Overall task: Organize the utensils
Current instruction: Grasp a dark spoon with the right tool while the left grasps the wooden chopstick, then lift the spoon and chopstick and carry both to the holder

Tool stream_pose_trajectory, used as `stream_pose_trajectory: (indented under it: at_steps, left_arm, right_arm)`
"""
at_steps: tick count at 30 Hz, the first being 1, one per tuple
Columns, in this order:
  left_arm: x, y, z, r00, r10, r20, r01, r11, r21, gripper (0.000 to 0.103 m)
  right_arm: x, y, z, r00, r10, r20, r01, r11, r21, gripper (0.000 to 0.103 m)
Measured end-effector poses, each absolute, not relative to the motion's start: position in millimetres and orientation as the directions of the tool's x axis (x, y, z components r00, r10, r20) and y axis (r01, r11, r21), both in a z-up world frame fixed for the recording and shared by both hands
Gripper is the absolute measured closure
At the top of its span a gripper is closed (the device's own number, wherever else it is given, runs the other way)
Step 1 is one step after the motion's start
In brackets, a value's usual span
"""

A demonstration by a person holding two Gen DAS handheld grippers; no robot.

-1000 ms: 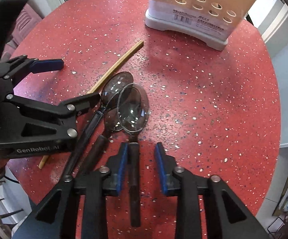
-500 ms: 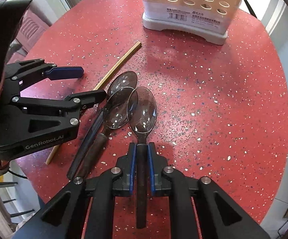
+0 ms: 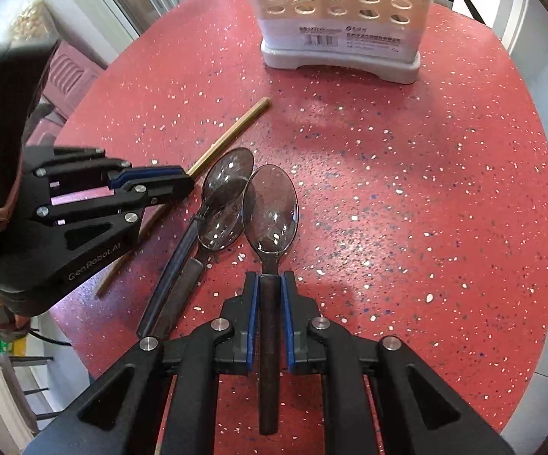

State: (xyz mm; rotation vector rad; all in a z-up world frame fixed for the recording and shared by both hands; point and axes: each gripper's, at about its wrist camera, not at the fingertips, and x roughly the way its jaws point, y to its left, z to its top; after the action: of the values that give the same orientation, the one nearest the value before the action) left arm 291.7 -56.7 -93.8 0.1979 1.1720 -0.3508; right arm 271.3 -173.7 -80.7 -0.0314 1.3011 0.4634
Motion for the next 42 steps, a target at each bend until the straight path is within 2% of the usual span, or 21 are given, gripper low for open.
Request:
stream_pose_trajectory:
  at_steps: [8, 14, 23, 31, 36, 42]
  left_arm:
    - [268, -34, -64, 0.486, -0.25, -0.838, 0.263, 0.956, -0.132, 0.069]
    - [259, -33, -24, 0.582, -0.301, -0.755, 0.256, 0.95, -0.181, 0.069]
    - [275, -43, 52, 0.717, -0.357, -0.599, 0.263, 0.934, -0.241, 0.069]
    - [325, -47, 101, 0.809, -0.328, -0.488, 0.213, 0.937, -0.277, 0.069]
    - [365, -51, 110, 0.847, -0.289, -0.446, 0.168, 0.942, -0.291, 0.069]
    - [401, -59, 107, 0.884, -0.215, -0.414, 0.114, 0.96, -0.254, 0.069]
  right_arm:
    - [270, -211, -60, 0.234, 0.441, -0.866, -0.35, 0.87, 0.348, 0.091]
    - [268, -237, -29, 0.301, 0.515, -0.802, -0.385, 0.836, 0.392, 0.091]
    - [285, -272, 18, 0.431, 0.553, -0.713, -0.383, 0.828, 0.41, 0.091]
    - [329, -269, 66, 0.543, 0.542, -0.641, -0.385, 0.839, 0.384, 0.091]
    - [366, -250, 83, 0.591, 0.538, -0.601, -0.399, 0.842, 0.363, 0.091]
    - [407, -233, 95, 0.646, 0.526, -0.553, -0.418, 0.85, 0.321, 0.091]
